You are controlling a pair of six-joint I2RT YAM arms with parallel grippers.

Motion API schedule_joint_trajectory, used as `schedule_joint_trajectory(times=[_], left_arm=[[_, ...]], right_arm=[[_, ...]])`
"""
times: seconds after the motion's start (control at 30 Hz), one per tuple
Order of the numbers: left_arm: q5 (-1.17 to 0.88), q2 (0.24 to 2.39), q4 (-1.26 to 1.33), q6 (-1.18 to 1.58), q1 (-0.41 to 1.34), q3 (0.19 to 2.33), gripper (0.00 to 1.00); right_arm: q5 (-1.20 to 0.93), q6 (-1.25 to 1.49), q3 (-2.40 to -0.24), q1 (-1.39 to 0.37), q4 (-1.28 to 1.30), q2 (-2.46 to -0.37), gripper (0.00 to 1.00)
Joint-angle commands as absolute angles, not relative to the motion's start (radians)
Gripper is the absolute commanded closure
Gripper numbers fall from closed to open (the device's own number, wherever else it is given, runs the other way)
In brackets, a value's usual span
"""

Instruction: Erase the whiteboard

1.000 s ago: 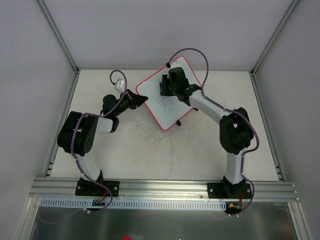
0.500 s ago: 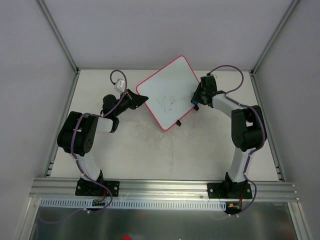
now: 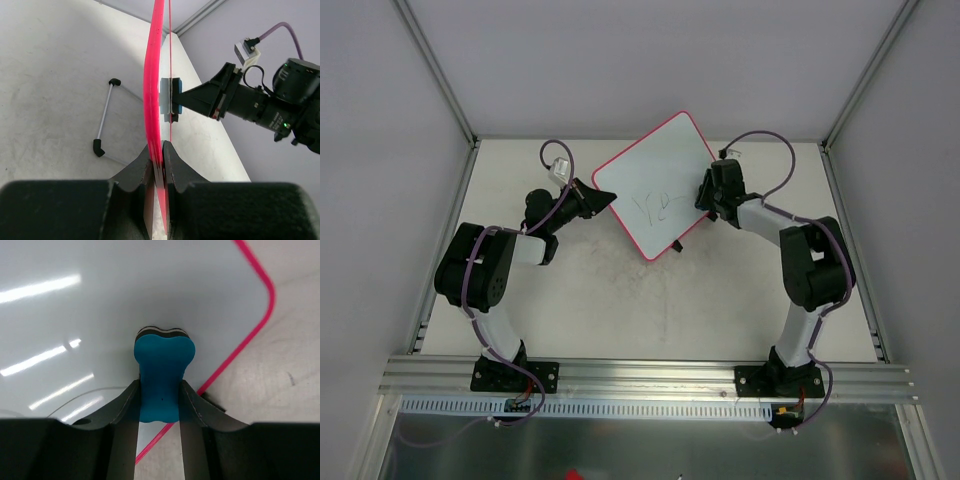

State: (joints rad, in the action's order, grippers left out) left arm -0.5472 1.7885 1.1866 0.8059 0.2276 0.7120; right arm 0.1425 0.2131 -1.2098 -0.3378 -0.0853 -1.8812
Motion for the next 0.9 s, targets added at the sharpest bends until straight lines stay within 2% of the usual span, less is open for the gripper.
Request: schedule_joint_trajectory(times=[0.0, 0.13, 0.33, 0.67, 0.87], left_arm=[[-0.606, 1.801, 1.154, 0.706, 0.241, 0.715, 1.00], [-0.604, 1.801, 1.150, 0.704, 0.241, 0.715, 1.00], [-0.601, 1.798, 1.143, 0.696, 0.242, 0.716, 1.00], [-0.600, 1.792, 1.138, 0.690, 0.244, 0.715, 1.00], [-0.598, 1.790, 1.137, 0.689, 0.242, 0.712, 1.00]], right_arm=[[0.041, 0.103, -1.157, -0.494, -0.195, -1.847, 1.00], [0.037, -0.007, -1.172, -0.627, -0.238, -1.827, 1.00], [-0.051, -0.110, -1.224, -0.735, -0.238, -1.832, 1.00], [-0.130, -0.178, -1.279, -0.767, -0.178, -1.864, 1.00], [-0.013, -0.150, -1.292, -0.762, -0.130, -1.862, 1.00]])
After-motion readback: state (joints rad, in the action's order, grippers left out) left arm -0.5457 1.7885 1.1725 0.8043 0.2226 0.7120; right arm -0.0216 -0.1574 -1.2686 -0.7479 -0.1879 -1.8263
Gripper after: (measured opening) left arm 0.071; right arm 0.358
